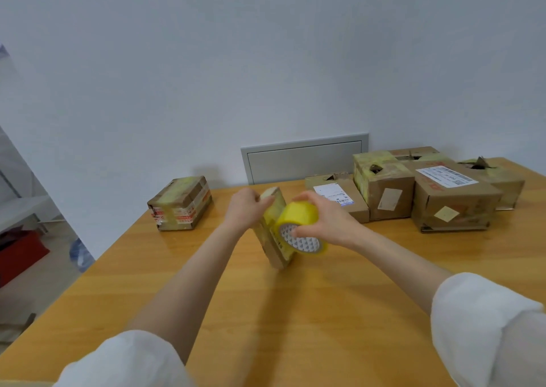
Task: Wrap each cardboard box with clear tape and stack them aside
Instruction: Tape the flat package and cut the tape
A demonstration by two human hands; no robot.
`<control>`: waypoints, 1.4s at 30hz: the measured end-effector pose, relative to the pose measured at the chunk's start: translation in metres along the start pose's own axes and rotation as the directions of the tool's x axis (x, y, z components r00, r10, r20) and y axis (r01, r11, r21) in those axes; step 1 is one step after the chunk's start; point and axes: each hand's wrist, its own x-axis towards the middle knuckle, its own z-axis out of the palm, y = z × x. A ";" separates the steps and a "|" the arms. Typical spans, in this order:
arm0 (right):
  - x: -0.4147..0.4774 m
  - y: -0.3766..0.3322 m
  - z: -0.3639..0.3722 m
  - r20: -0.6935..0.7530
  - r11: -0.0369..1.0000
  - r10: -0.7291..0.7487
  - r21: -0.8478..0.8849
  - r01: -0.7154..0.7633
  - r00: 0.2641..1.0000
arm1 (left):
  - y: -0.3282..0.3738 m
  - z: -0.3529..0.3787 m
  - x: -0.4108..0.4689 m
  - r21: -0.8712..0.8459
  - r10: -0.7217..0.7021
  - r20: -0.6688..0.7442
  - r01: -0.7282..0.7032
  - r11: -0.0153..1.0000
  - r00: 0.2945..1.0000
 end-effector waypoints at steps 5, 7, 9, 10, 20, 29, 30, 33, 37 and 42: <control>-0.007 0.005 -0.020 0.095 0.928 0.076 0.357 -0.106 0.993 | -0.017 0.000 -0.020 -0.512 -0.206 0.116 0.236 0.826 0.972; -0.010 0.010 -0.019 0.133 0.932 0.076 0.343 -0.118 0.988 | -0.023 0.006 -0.026 -0.564 -0.221 0.151 0.268 0.781 0.963; -0.011 0.015 -0.015 0.129 0.937 0.075 0.331 -0.114 0.989 | -0.030 0.010 -0.030 -0.595 -0.223 0.152 0.270 0.757 0.963; -0.012 0.016 -0.014 0.122 0.937 0.066 0.333 -0.103 0.990 | -0.032 0.010 -0.031 -0.610 -0.225 0.143 0.265 0.747 0.964; -0.012 0.025 -0.017 0.058 0.999 0.043 0.011 -0.044 0.997 | -0.044 0.005 -0.045 -0.756 -0.277 0.070 0.232 0.612 0.958; -0.026 0.035 -0.041 0.109 0.954 0.120 0.262 -0.145 0.987 | -0.044 0.003 -0.047 -0.824 -0.285 0.113 0.250 0.509 0.952; -0.025 0.035 -0.043 0.103 0.960 0.127 0.236 -0.148 0.987 | -0.044 0.002 -0.046 -0.828 -0.285 0.116 0.251 0.501 0.951; -0.023 0.037 -0.047 0.093 0.991 0.129 0.035 -0.133 0.987 | -0.043 -0.001 -0.044 -0.842 -0.289 0.103 0.238 0.484 0.952; -0.020 0.037 -0.048 0.057 0.986 0.159 -0.063 -0.155 0.986 | -0.043 -0.001 -0.043 -0.853 -0.295 0.106 0.239 0.464 0.950; -0.018 0.040 -0.045 0.042 0.963 0.177 -0.212 -0.165 0.983 | -0.043 -0.003 -0.046 -0.857 -0.292 0.108 0.238 0.457 0.950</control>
